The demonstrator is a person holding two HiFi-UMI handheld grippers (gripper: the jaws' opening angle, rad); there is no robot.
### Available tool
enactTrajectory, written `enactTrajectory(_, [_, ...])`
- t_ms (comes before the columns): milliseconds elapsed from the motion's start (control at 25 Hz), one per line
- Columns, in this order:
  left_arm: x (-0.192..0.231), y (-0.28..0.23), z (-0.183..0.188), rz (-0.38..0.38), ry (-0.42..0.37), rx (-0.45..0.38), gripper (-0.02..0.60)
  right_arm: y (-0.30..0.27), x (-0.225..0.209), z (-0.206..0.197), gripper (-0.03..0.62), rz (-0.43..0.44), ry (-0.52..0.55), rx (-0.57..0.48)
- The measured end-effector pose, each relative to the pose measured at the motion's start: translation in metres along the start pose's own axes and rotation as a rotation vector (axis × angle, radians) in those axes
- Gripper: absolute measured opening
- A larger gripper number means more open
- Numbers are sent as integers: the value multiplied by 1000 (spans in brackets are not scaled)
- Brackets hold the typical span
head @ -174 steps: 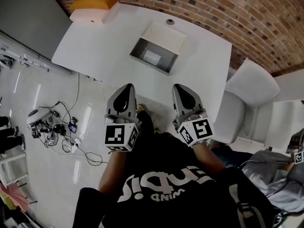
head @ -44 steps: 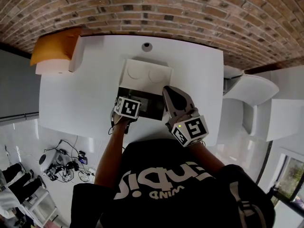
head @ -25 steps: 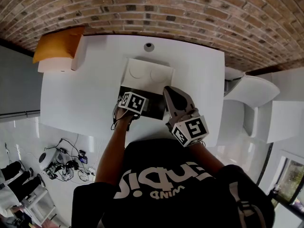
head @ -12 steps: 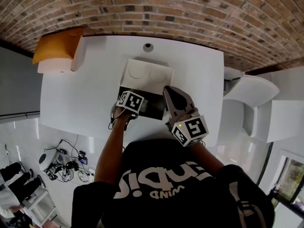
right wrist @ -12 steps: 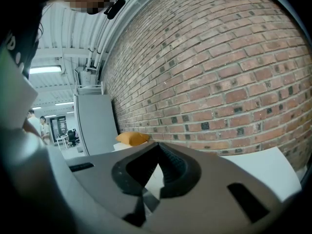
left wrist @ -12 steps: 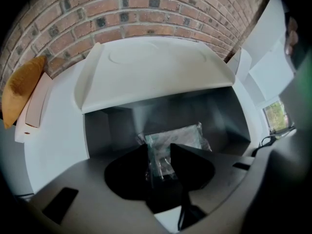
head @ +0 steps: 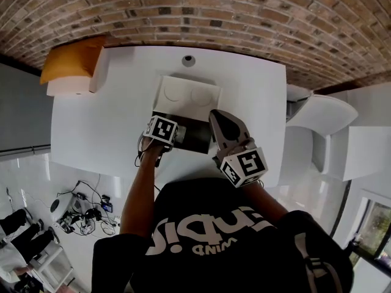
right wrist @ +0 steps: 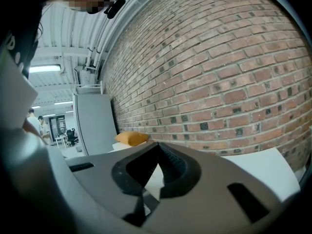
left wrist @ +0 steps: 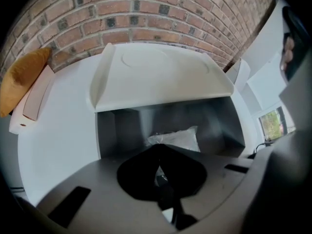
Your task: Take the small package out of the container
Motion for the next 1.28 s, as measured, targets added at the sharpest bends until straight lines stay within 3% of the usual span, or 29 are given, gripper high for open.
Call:
enactTrajectory(440, [-8,26,11,-67,37,-99,6,1,2,-1,-2,5,9,7])
enactTrajectory(800, [-14,70,25,-71,42,-267,6,6,4,0,-2,8,16,6])
enactTrajectory(1280, [-45,165,34,65,-30,-590,6,26,17,5,-2,13,27,-16])
Point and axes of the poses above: the fingertips, and each gripper's own axes: y backward along the fingers, x to its left, z out of its top, the point moved 2 cm from there along y, backward along the fingers, and after that the axes turned 1 degree about z, right-handed, at the moved point
